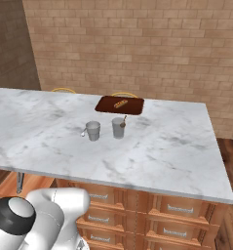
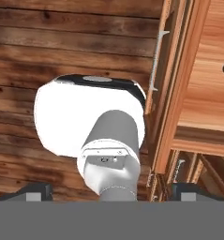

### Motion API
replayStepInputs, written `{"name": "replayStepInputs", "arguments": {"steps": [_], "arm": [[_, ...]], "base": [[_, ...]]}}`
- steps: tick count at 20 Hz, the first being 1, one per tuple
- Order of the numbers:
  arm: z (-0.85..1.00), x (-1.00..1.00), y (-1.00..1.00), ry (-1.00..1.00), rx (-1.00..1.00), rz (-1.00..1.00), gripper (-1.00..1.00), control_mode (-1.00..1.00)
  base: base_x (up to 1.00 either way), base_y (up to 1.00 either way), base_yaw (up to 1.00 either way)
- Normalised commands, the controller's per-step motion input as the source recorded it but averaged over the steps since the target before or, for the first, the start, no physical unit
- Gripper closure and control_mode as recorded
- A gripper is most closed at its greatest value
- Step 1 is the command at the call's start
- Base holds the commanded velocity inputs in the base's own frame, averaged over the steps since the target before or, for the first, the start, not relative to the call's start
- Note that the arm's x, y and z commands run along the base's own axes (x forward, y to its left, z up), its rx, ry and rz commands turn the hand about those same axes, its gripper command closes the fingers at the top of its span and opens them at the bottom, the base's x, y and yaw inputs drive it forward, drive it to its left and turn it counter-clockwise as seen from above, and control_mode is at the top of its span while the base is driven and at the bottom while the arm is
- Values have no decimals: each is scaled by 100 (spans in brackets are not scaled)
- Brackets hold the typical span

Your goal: Take the tongs from the drawer on the left and place them on the dining counter next to the tray containing the hot dog.

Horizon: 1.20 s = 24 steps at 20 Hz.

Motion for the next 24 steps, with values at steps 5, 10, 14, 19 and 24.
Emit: {"name": "replayStepInputs", "arguments": {"steps": [5, 10, 14, 19, 24], "arm": [[-55, 15, 14, 14, 13, 9, -100, -100], [-50, 10, 4, 5, 8, 5, -100, -100], [-44, 6, 0, 0, 5, 0, -100, -100], [-42, 18, 2, 0, 10, 0, -100, -100], [-41, 31, 8, 1, 18, 0, -100, -100]], "base": [[0, 0, 0], [0, 0, 0], [0, 0, 0], [0, 0, 0], [0, 0, 0]]}}
